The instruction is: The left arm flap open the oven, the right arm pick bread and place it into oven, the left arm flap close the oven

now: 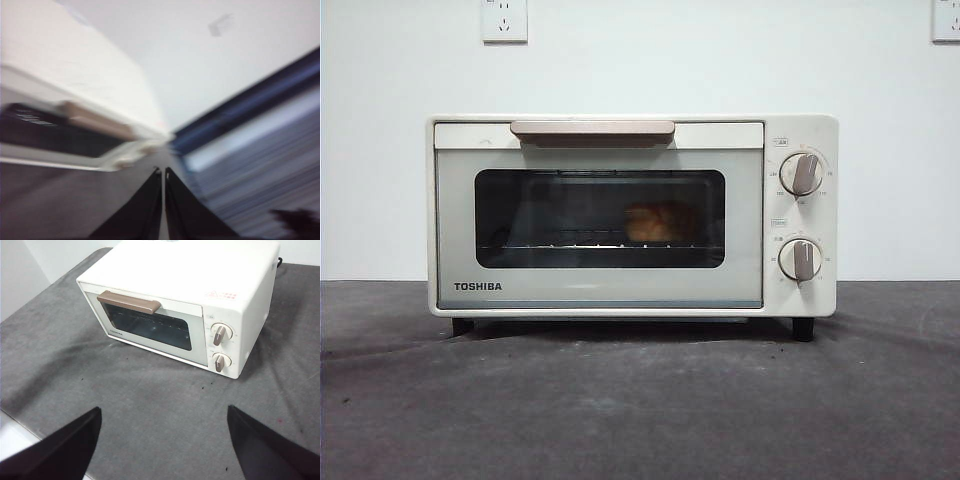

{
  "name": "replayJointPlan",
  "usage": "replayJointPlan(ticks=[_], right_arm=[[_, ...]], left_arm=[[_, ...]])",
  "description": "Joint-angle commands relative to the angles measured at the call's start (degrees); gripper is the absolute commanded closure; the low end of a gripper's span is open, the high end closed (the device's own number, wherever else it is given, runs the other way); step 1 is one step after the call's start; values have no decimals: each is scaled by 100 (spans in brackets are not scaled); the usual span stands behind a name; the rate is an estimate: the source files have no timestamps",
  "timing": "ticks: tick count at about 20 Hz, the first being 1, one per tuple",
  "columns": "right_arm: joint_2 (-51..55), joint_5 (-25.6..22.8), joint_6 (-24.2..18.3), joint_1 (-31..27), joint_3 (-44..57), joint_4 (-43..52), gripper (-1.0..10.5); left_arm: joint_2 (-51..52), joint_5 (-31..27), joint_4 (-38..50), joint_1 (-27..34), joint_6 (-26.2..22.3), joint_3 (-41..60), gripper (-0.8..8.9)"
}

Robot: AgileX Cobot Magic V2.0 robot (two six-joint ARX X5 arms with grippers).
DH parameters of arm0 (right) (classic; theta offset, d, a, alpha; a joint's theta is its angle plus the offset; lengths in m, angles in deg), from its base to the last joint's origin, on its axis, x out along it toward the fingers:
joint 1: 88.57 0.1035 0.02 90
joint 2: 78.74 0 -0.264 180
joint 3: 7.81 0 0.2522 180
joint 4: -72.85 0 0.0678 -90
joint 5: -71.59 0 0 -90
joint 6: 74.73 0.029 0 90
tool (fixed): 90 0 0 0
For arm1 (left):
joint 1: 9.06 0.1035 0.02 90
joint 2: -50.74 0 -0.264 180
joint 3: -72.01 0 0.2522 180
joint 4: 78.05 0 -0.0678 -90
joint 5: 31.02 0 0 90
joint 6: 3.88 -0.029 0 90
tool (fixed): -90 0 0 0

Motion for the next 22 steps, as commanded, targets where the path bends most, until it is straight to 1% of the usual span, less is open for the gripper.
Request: replayJointPlan(ticks=[1, 2, 4, 5, 7, 9, 12, 13, 15, 16, 17, 22], right_arm=[[-20, 11, -157, 52, -109, 61, 546], [-20, 11, -197, 52, -109, 61, 546], [-20, 11, -302, 52, -109, 61, 546], [-22, 11, -380, 52, -109, 61, 546], [-20, 11, -476, 52, -109, 61, 546], [-22, 9, -568, 52, -109, 61, 546], [-22, 9, -588, 52, -107, 59, 549], [-22, 9, -588, 52, -107, 55, 604], [-22, 11, -588, 52, -107, 50, 863], [-22, 11, -590, 52, -107, 52, 959], [-22, 11, -588, 52, -107, 57, 928], [-22, 0, -560, 52, -107, 57, 928]], left_arm=[[278, -710, -1718, -13, -2463, -457, 798], [367, -890, -1991, -11, -2905, -577, 798], [507, -981, -2166, -11, -3517, -723, 798], [573, -981, -2162, -13, -3727, -776, 798], [656, -981, -2114, -11, -3956, -824, 797], [706, -986, -2105, -11, -3995, -826, 795], [704, -1019, -2133, -11, -3989, -826, 793], [695, -1016, -2118, -11, -3987, -826, 793], [695, -1014, -2120, -11, -3989, -826, 793], [697, -1012, -2118, -11, -3989, -826, 793], [697, -1014, -2118, -11, -3989, -826, 793], [697, -1014, -2118, -11, -3989, -826, 793]])
